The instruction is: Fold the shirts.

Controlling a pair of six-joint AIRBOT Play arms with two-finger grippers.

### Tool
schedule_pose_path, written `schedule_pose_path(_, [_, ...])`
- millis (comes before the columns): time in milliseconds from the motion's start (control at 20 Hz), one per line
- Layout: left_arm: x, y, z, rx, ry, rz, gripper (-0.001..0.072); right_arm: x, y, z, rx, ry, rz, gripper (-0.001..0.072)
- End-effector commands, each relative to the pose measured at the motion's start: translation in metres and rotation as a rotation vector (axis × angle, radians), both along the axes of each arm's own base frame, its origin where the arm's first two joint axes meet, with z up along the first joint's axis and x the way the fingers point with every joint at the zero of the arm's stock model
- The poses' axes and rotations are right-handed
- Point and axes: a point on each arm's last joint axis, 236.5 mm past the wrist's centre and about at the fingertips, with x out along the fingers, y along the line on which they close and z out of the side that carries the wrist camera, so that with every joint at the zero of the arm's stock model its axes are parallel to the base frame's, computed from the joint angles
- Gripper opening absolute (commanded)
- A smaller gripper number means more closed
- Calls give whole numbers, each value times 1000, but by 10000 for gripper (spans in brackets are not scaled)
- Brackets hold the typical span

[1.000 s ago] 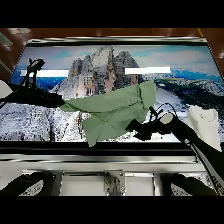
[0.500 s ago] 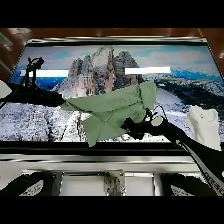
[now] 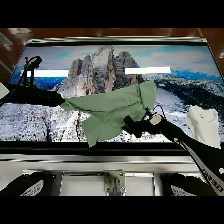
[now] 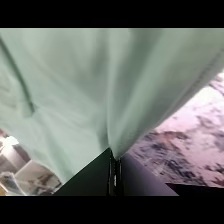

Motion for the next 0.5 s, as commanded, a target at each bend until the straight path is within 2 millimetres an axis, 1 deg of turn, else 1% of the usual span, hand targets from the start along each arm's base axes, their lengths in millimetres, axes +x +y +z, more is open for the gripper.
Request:
schedule_pose_path(0, [6,5,19,1,-72,9,44,26,16,58,36,-238,159,50])
schedule_pose_path(50, [10,9,38,-5,-125,25,43,37,20,100,54,-380,241,50])
schedule_pose_path(100, [16,18,68,-15,-207,56,43,48,19,150,63,-540,302,50])
schedule_pose_path(150, [21,29,104,-26,-307,93,43,52,14,205,70,-686,343,50])
schedule_pose_path(200, [22,44,154,-38,-445,142,43,54,3,263,54,-836,350,50])
schedule_pose_path(250, [16,60,211,-51,-603,197,43,53,-17,332,8,-1015,319,50])
schedule_pose_path(300, [2,75,266,-70,-762,255,43,45,-43,404,-62,-1205,259,50])
schedule_pose_path(350, [-19,89,320,-95,-921,317,43,31,-71,471,-129,-1377,163,49])
schedule_pose_path(400, [-50,101,372,-115,-1089,370,43,7,-102,538,-183,-1537,29,49])
schedule_pose_path(450, [-80,109,409,-125,-1222,405,43,-21,-127,588,-223,-1656,-86,49])
